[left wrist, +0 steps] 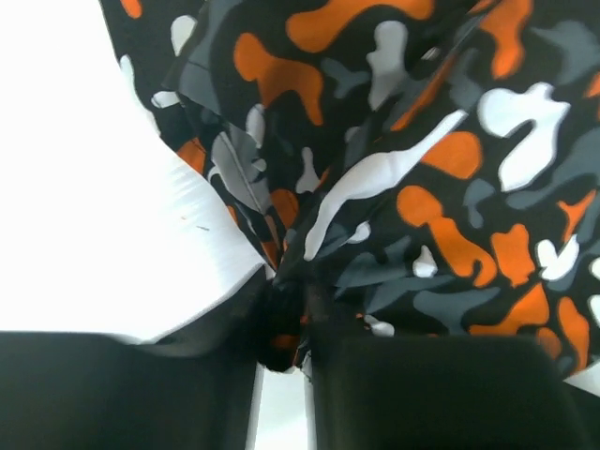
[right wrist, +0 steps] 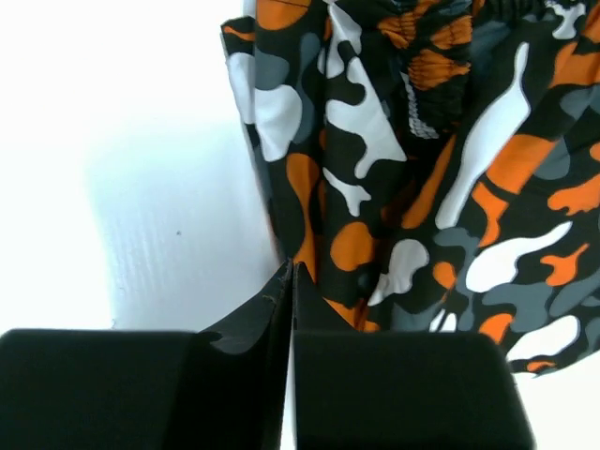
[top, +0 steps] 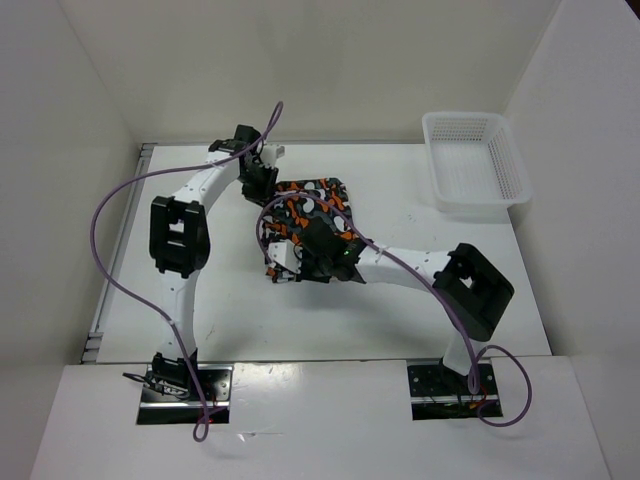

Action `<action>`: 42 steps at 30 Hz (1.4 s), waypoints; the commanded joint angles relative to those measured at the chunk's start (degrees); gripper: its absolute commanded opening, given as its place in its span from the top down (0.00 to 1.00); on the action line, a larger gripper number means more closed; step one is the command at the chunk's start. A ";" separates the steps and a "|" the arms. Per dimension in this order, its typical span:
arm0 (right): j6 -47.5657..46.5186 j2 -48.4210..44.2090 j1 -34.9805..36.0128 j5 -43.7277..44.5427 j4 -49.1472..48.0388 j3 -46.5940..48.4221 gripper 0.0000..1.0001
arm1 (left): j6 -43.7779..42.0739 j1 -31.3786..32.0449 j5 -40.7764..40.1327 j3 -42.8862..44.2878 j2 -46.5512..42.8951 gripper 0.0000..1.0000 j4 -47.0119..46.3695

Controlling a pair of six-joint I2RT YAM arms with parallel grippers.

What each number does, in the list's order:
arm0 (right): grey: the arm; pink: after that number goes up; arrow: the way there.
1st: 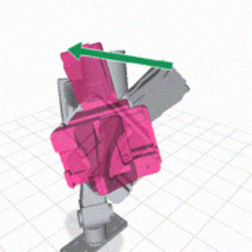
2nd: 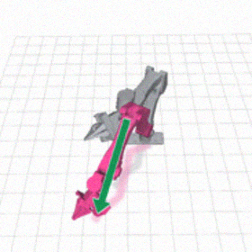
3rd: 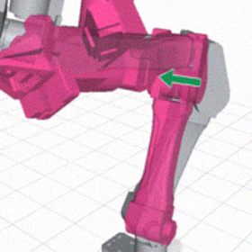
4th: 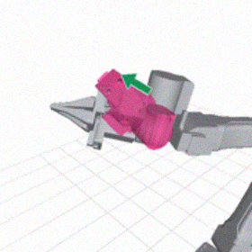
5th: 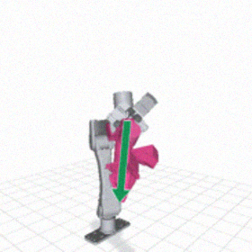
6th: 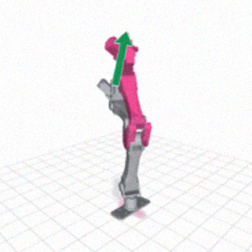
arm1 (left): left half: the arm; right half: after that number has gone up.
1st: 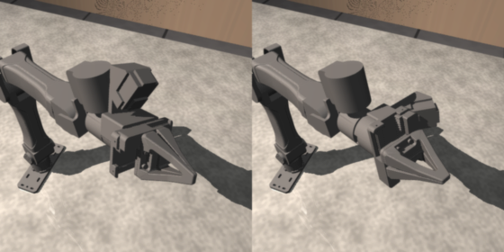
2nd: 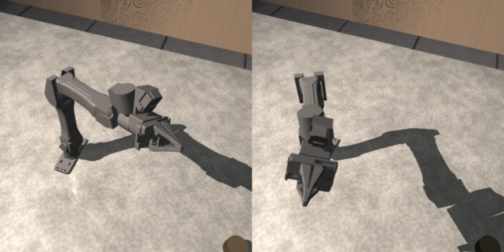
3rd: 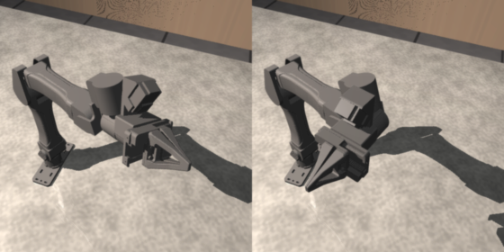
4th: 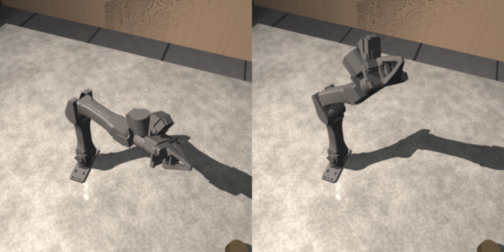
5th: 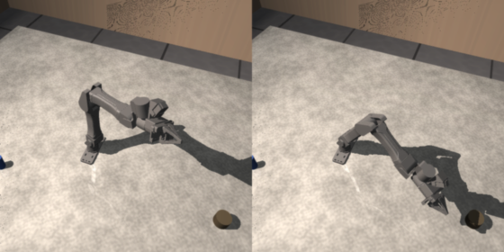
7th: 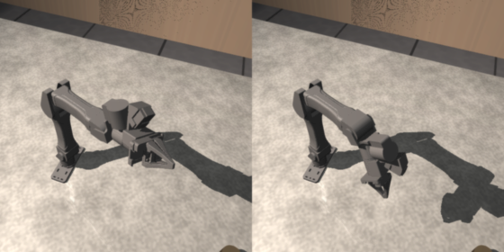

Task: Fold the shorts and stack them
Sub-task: Fold the shorts

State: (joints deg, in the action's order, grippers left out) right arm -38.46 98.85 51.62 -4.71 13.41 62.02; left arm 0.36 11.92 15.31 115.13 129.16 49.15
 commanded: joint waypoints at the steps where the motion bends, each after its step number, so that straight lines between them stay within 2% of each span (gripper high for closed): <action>1: 2.32 -0.23 0.50 -1.97 -0.84 0.99 0.91 | -0.36 -0.06 -1.16 0.53 1.27 0.65 -0.72; 3: 3.73 -0.23 0.50 -0.66 -2.50 2.49 0.85 | -0.36 -0.06 -0.55 -0.95 0.05 0.44 -1.24; 6: 6.28 -1.81 -0.11 2.51 -3.65 6.00 0.83 | -0.36 -0.06 0.59 -2.63 -4.52 0.32 -3.00; 9: 12.25 -3.65 -2.39 3.13 -3.65 10.83 0.81 | -0.36 -0.06 0.60 -2.63 -9.79 0.06 -4.14; 11: 17.33 -4.97 -4.84 1.55 -3.13 13.82 0.79 | -0.36 -0.06 -0.10 -3.16 -13.65 0.03 -4.15; 14: 21.65 -6.91 -8.35 -1.61 -2.52 14.45 0.76 | -0.36 -0.06 -0.63 -5.96 -18.66 0.01 -4.15; 17: 21.67 -7.44 -10.65 -0.92 -3.03 11.29 0.76 | -0.36 1.34 -0.63 -9.47 -20.96 0.00 -3.45; 22: 26.24 -3.41 -16.54 -1.44 -3.91 5.75 0.76 | -0.36 5.47 0.68 -20.88 -19.57 0.03 -4.13; 25: 25.71 -2.79 -16.55 -1.96 -6.11 2.50 0.76 | -0.36 6.01 0.69 -24.94 -17.90 0.03 -8.34; 31: 27.73 -0.24 -16.55 -3.72 -5.94 -2.25 0.76 | -0.36 8.82 -8.80 -25.83 -12.19 0.03 -8.36; 36: 31.86 -0.85 -16.55 -6.18 -4.71 -5.15 0.73 | -0.36 9.35 -13.72 -29.96 -12.88 0.03 -8.36; 42: 35.29 -1.90 -16.55 -7.33 -4.71 -8.05 0.73 | -0.36 9.87 -13.11 -32.51 -15.96 0.03 -10.12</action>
State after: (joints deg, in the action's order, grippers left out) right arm -5.91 98.50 34.74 -10.44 9.93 55.37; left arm 0.27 21.69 4.78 84.01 115.57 38.81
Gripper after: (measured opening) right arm 0.267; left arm 0.970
